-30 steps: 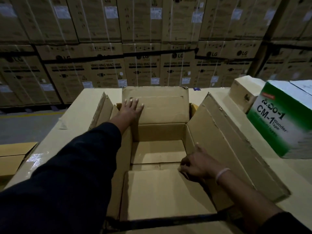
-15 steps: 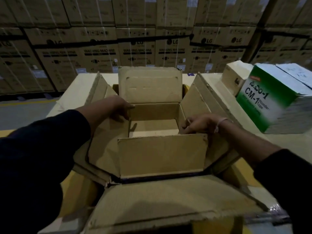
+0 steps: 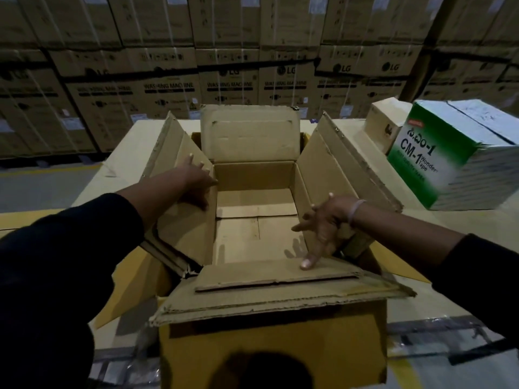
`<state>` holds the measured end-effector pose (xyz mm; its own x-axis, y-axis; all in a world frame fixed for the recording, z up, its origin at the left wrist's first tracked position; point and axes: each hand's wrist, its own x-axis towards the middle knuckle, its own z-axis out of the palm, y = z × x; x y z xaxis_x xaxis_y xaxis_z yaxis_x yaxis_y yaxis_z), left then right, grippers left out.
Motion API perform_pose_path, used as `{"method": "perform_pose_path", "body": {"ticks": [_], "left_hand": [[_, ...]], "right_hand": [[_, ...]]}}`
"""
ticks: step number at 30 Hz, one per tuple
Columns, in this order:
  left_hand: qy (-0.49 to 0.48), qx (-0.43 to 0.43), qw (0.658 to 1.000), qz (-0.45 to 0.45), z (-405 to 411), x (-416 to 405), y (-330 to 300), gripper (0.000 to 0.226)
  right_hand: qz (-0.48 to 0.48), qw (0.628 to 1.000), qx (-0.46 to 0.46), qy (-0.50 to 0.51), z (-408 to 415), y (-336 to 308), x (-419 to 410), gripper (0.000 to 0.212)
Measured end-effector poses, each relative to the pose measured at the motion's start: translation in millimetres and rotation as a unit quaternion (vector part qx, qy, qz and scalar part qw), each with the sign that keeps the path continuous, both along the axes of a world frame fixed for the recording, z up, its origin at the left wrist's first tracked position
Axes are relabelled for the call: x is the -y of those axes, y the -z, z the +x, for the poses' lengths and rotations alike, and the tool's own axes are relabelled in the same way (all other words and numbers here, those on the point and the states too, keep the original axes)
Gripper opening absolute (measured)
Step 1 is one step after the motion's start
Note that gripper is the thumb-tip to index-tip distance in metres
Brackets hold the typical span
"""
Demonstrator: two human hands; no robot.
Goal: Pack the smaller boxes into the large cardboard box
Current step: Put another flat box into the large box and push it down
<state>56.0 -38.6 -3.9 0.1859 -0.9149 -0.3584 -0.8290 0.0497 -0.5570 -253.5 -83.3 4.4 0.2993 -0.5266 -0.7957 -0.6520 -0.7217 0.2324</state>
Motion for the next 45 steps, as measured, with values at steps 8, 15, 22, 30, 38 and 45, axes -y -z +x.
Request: {"method": "perform_pose_path", "body": {"ticks": [8, 15, 22, 30, 38, 45], "left_hand": [[-0.062, 0.08, 0.993, -0.056, -23, -35, 5, 0.102], [-0.073, 0.094, 0.991, -0.062, -29, -51, 3, 0.103], [-0.088, 0.071, 0.988, -0.105, -49, -53, 7, 0.085], [-0.067, 0.051, 0.985, -0.148, -66, -49, 15, 0.083], [-0.025, 0.03, 0.984, -0.176, -65, -61, 15, 0.084], [0.001, 0.002, 0.983, -0.183, -69, -68, 11, 0.086]], "right_hand": [[-0.356, 0.929, 0.024, -0.1, -7, 36, 30, 0.129], [-0.392, 0.914, -0.046, -0.1, -12, 39, 29, 0.125], [-0.401, 0.912, 0.02, -0.086, 0, 29, 25, 0.117], [-0.443, 0.888, 0.028, -0.118, 14, 13, 11, 0.094], [-0.471, 0.876, 0.017, -0.106, 9, 9, -17, 0.083], [-0.478, 0.872, 0.032, -0.105, 7, 8, -43, 0.076]]}}
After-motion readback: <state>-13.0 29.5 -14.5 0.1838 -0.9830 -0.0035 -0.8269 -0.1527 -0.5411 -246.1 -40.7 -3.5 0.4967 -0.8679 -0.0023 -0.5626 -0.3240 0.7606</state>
